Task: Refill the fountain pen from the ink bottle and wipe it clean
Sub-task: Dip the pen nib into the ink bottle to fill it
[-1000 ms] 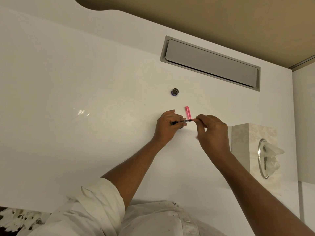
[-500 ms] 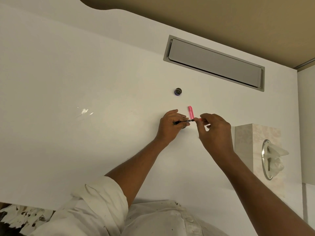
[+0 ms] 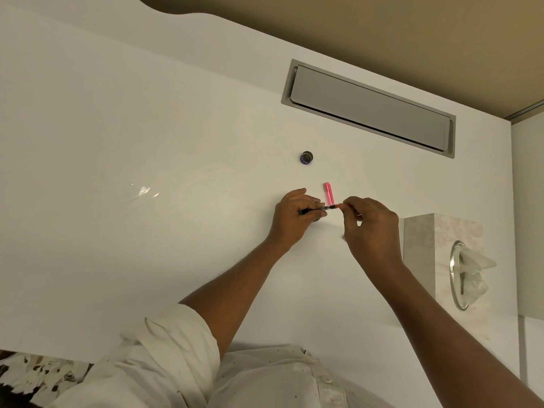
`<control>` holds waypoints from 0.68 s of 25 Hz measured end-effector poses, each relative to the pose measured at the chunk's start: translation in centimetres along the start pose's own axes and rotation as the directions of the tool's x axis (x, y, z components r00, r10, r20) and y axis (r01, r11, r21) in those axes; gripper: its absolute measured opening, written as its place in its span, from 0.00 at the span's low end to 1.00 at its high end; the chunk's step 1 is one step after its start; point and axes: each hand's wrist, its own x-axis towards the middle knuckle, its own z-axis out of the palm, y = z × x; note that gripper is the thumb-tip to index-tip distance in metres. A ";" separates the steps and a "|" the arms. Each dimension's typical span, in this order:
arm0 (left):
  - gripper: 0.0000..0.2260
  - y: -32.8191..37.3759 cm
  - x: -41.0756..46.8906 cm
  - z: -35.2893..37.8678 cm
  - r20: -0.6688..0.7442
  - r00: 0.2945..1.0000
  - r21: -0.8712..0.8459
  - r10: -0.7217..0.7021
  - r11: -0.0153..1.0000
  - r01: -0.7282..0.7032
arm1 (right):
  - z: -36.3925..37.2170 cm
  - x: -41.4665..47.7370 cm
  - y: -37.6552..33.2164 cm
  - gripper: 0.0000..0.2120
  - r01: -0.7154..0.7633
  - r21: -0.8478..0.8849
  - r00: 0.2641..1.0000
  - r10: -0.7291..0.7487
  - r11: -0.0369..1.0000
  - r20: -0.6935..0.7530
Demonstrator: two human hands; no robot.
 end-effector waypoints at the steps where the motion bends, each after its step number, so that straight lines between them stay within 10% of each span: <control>1: 0.08 0.0 0.0 0.0 -0.003 1.000 -0.005 -0.004 1.000 0.004 | 0.0 0.0 0.0 0.06 -0.005 -0.010 1.000 0.005 1.000 0.003; 17: 0.09 -0.1 -0.1 0.1 -0.013 1.000 -0.001 -0.003 1.000 0.003 | 0.2 -0.3 0.0 0.04 -0.029 0.026 1.000 0.030 0.999 -0.009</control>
